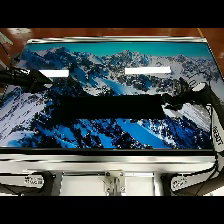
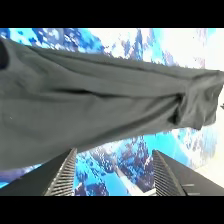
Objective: Fold the shirts.
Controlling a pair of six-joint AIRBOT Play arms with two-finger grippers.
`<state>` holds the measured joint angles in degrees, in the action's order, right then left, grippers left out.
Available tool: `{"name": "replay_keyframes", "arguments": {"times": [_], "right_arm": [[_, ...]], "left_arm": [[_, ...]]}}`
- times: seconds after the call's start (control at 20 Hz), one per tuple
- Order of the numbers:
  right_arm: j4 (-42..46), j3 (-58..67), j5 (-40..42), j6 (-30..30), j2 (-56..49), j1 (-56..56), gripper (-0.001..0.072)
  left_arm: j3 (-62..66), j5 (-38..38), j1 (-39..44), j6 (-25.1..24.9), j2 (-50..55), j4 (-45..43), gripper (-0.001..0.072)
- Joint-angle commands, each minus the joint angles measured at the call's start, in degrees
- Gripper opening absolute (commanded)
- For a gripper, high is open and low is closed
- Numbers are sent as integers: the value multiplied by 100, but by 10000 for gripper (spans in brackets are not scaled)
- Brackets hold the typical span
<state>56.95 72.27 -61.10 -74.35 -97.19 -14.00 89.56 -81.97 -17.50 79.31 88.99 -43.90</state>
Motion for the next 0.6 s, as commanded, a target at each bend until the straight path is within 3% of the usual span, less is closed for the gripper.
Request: {"name": "replay_keyframes", "arguments": {"times": [0.0, 0.2, 0.25, 0.3, 0.35, 0.4, 0.55], "right_arm": [[-721, 4, -15, 85, -323, 26, 680], [-767, 4, -52, -162, -564, 192, 679], [-758, 4, -68, -144, -588, 254, 638], [-763, 4, -68, -68, -575, 310, 452], [-769, 4, -79, 39, -553, 317, 217], [-778, 4, -114, 90, -501, 310, 72], [-758, 4, -210, 245, -223, 208, 65]], "left_arm": [[15, -184, 114, 4, -127, 2, 568], [15, -184, 365, 4, -127, 2, 568], [15, -181, 435, 2, -127, 2, 568], [15, -184, 507, 2, -127, 2, 568], [15, -173, 588, 2, -127, 2, 568], [15, -160, 664, 2, -127, 2, 568], [13, -92, 914, -17, -122, 2, 568]]}}
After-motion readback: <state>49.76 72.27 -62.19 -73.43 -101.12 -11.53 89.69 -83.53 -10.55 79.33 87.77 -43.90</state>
